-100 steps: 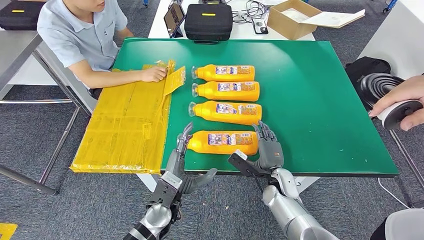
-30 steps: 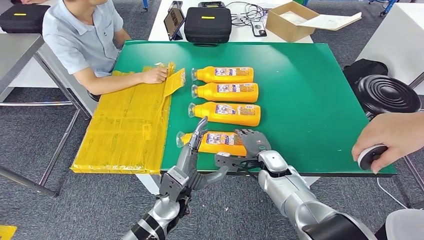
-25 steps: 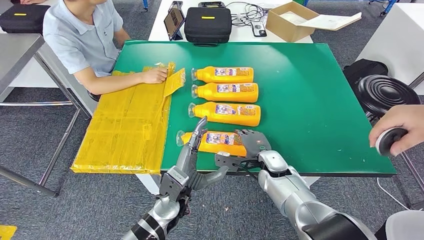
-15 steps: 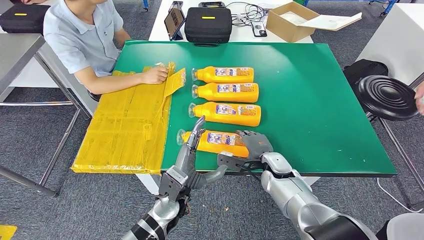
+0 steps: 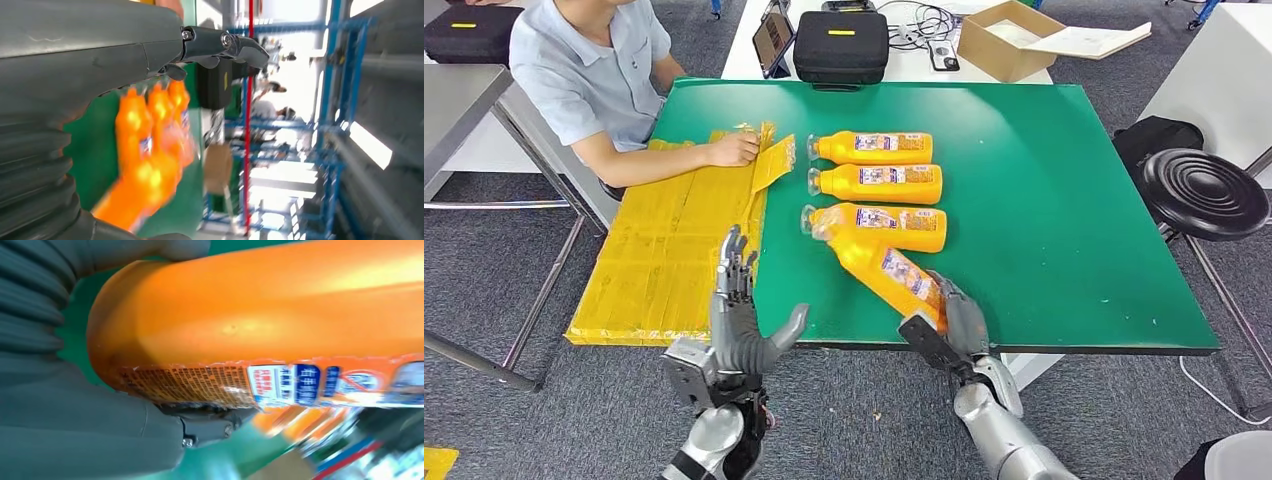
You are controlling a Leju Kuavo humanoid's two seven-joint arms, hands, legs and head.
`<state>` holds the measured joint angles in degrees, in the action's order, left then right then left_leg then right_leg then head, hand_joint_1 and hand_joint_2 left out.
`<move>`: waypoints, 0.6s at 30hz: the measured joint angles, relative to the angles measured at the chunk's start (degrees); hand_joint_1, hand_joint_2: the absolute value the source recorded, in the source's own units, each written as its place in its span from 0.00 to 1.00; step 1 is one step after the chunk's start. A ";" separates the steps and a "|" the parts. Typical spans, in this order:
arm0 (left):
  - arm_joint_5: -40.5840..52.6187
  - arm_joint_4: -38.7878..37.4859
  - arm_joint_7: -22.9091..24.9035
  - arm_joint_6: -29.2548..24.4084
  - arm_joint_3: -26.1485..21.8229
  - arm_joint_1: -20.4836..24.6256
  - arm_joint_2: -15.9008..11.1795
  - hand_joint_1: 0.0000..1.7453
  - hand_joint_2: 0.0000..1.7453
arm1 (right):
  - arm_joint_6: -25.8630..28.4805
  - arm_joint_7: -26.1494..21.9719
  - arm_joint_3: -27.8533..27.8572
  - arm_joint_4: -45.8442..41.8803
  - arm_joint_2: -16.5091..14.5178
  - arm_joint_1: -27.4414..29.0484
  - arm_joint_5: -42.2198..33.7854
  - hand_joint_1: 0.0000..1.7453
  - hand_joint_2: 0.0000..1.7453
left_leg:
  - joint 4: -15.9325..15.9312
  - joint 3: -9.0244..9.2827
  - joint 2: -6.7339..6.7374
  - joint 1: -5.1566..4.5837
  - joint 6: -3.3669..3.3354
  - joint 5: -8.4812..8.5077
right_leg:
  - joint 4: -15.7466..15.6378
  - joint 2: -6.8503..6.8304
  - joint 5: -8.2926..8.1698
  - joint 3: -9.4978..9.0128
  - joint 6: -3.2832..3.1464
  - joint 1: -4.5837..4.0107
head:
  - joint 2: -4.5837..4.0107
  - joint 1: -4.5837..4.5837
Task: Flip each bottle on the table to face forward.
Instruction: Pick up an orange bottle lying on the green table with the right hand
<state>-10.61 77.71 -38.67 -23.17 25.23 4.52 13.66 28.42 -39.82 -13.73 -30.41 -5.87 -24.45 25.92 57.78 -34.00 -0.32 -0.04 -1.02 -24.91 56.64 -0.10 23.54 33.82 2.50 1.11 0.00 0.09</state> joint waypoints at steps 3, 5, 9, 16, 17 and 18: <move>-1.67 4.98 0.02 0.78 -1.73 -2.72 -0.27 0.00 1.00 | 1.04 -0.13 1.82 -7.58 -0.31 4.62 -4.54 1.00 1.00 | 0.00 -0.17 0.01 -0.01 0.00 0.00 | 0.00 0.00 0.00 0.16 0.00 0.01 | 0.00 0.01; -4.40 7.27 0.14 3.30 -2.33 -4.13 -0.62 0.00 1.00 | 1.61 -0.15 2.23 -12.39 -0.43 7.30 -5.73 1.00 1.00 | 0.00 -0.21 0.01 -0.02 0.00 0.00 | 0.00 0.00 0.00 0.21 0.00 0.02 | 0.00 0.01; -9.63 9.82 0.32 9.10 -2.70 -5.80 -1.35 0.00 1.00 | 2.22 -0.16 2.47 -18.81 -0.56 10.62 -6.36 1.00 1.00 | 0.00 -0.29 0.01 -0.02 0.00 0.00 | 0.00 0.00 0.00 0.29 0.00 0.03 | 0.00 0.00; -17.97 10.43 8.74 19.24 -2.73 -6.43 -2.23 0.00 1.00 | -2.59 -0.16 1.77 -25.65 -0.47 13.56 -9.95 1.00 1.00 | 0.00 -0.29 0.03 -0.02 0.00 0.00 | 0.00 0.01 0.00 0.32 0.00 0.02 | 0.00 0.00; -19.97 9.89 10.99 21.15 -2.66 -6.32 -2.19 0.00 1.00 | -4.13 -0.16 1.11 -26.46 -0.40 13.93 -9.66 1.00 1.00 | 0.00 -0.29 0.04 -0.02 0.00 0.00 | 0.00 0.01 0.00 0.32 0.00 0.02 | 0.00 0.01; -21.27 8.98 12.58 22.80 -2.58 -6.05 -2.18 0.00 1.00 | -5.58 -0.17 0.14 -27.28 -0.31 14.27 -9.34 1.00 1.00 | 0.00 -0.29 0.04 -0.02 0.00 0.00 | 0.00 0.01 -0.01 0.33 0.00 0.02 | 0.00 0.00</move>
<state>-31.88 86.69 -26.09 -0.37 22.65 -1.53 11.48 22.83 -39.99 -13.60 -57.69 -6.18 -10.18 16.58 57.78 -34.29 -0.28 -0.06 -1.02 -24.90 56.64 -0.09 23.54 34.15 2.51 1.13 0.00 0.09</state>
